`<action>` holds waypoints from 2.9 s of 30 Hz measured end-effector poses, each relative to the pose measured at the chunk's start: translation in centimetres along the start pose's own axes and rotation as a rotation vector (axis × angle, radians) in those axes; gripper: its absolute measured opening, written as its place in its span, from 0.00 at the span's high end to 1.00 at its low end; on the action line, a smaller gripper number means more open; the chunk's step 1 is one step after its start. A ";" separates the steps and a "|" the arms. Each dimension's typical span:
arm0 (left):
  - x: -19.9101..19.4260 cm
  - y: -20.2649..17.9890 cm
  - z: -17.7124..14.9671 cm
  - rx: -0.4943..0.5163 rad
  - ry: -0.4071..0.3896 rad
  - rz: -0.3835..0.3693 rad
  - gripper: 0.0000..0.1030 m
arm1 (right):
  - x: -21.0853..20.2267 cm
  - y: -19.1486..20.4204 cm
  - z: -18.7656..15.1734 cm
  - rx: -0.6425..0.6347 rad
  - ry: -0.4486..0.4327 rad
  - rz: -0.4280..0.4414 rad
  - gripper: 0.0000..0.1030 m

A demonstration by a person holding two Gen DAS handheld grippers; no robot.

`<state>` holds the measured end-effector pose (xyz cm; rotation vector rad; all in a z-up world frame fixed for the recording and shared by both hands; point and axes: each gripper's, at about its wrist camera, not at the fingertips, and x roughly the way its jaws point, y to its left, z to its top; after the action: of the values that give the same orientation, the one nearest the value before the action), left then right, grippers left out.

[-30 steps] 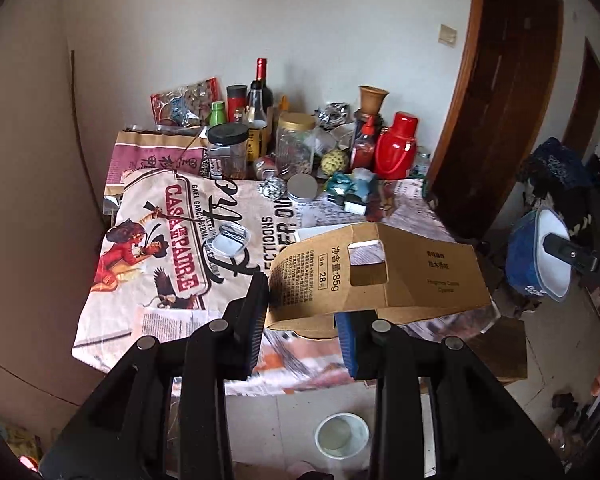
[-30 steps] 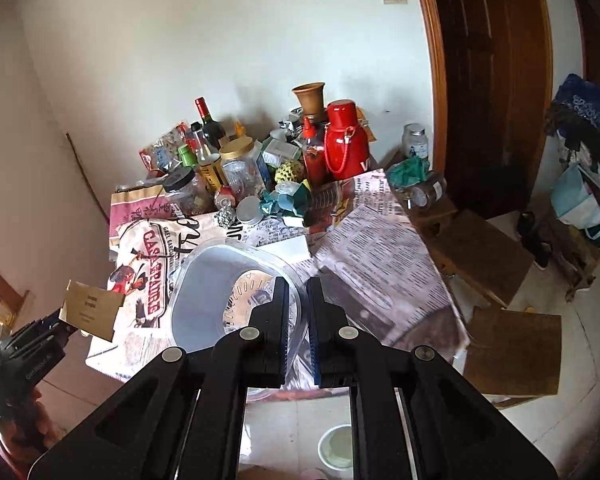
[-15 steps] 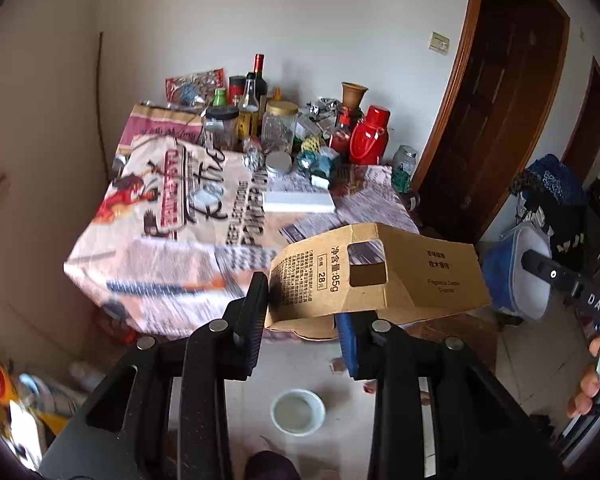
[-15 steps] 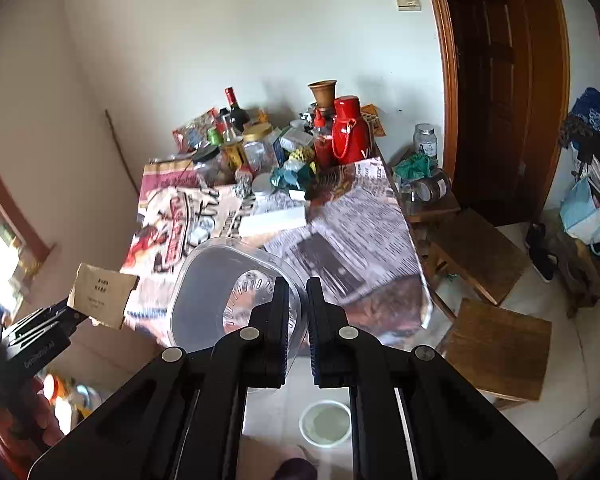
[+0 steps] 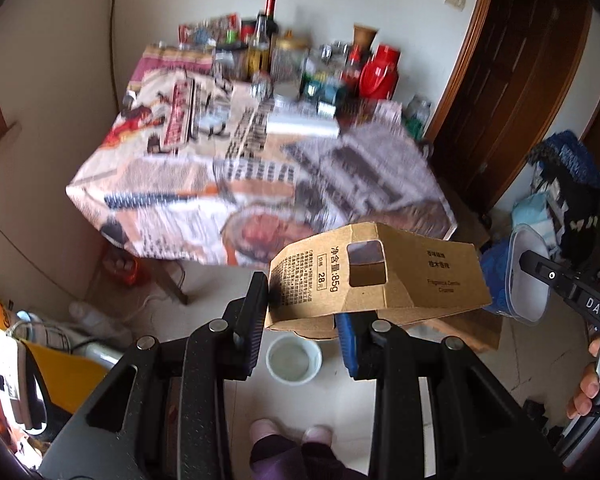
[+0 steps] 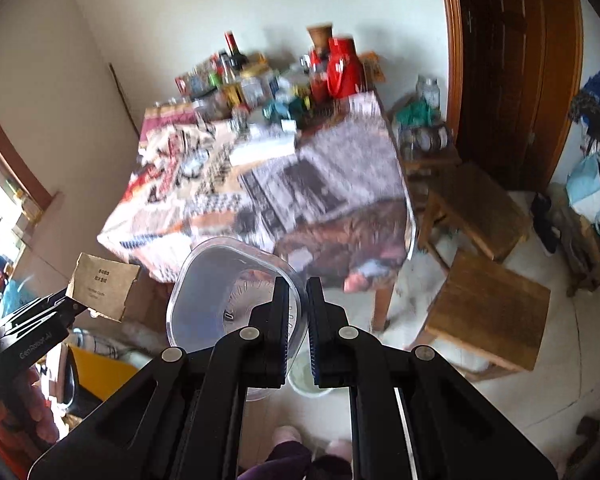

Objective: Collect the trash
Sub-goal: 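Carry the cardboard box with the left gripper and the clear container with the right gripper to the white bucket, then open both grippers to drop the box and container into the bucket, then return both tools to the table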

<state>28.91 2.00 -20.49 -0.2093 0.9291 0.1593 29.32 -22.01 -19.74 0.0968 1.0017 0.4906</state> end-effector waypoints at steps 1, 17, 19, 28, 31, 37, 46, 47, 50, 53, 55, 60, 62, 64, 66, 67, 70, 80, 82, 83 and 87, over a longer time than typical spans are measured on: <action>0.9 0.1 -0.6 0.003 0.021 0.007 0.69 | 0.7 -0.1 -0.4 0.000 0.015 -0.003 0.92; 22.6 5.6 -11.7 -0.006 0.296 0.045 0.69 | 21.7 -1.5 -11.5 0.035 0.293 -0.022 0.92; 25.2 6.5 -13.4 -0.010 0.319 0.052 0.69 | 24.8 -2.0 -13.4 0.036 0.315 -0.030 0.92; 37.5 10.4 -22.1 -0.046 0.434 0.105 0.69 | 38.4 -3.9 -20.2 0.000 0.447 -0.070 0.92; 40.5 11.5 -24.3 -0.073 0.463 0.119 0.69 | 41.5 -3.8 -21.6 -0.011 0.467 -0.070 0.92; 44.2 11.8 -26.7 -0.070 0.495 0.127 0.69 | 45.1 -4.2 -23.2 0.073 0.533 -0.018 0.59; 48.4 9.0 -27.8 -0.008 0.543 0.082 0.69 | 42.8 -5.3 -22.5 0.048 0.457 -0.089 0.55; 48.8 8.3 -27.7 0.004 0.548 0.076 0.69 | 42.2 -5.7 -22.3 0.045 0.446 -0.096 0.55; 50.2 6.5 -27.5 0.024 0.570 0.046 0.68 | 41.3 -6.3 -21.6 0.040 0.421 -0.113 0.55; 51.3 5.0 -27.4 0.021 0.613 0.011 0.67 | 40.5 -6.7 -20.9 0.027 0.406 -0.129 0.55; 51.5 4.2 -27.3 0.031 0.635 -0.002 0.66 | 40.0 -6.7 -20.5 0.024 0.396 -0.139 0.55; 48.8 3.2 -25.6 0.057 0.621 -0.013 0.63 | 37.9 -6.8 -19.1 0.052 0.386 -0.125 0.55; 46.6 3.2 -24.0 0.052 0.601 -0.011 0.58 | 36.6 -6.5 -18.4 0.058 0.379 -0.120 0.55; 43.9 3.3 -22.1 0.042 0.580 -0.013 0.57 | 34.9 -5.8 -17.3 0.060 0.370 -0.119 0.55; 41.6 3.5 -20.5 0.038 0.560 -0.013 0.57 | 32.8 -5.1 -16.1 0.056 0.359 -0.116 0.55; 39.5 3.6 -19.1 0.035 0.539 -0.010 0.57 | 31.7 -4.6 -15.5 0.055 0.352 -0.114 0.55; 35.1 3.8 -16.2 0.027 0.493 -0.005 0.57 | 27.7 -3.0 -13.2 0.048 0.322 -0.103 0.55; 17.3 4.3 -5.7 0.014 0.292 -0.016 0.51 | 13.2 3.0 -5.5 0.019 0.165 -0.095 0.55; 14.1 4.1 -3.9 0.029 0.245 -0.019 0.51 | 10.7 3.9 -4.2 0.021 0.137 -0.088 0.55; 12.0 4.1 -2.7 0.042 0.209 -0.018 0.51 | 9.2 4.6 -3.5 0.021 0.117 -0.080 0.55; 5.5 4.4 1.3 0.028 0.097 -0.051 0.51 | 4.0 6.7 -1.2 0.002 0.024 -0.069 0.55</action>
<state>32.13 6.80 -24.64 -0.2159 1.0206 0.0893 27.68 -14.47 -21.49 0.0585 1.0262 0.4285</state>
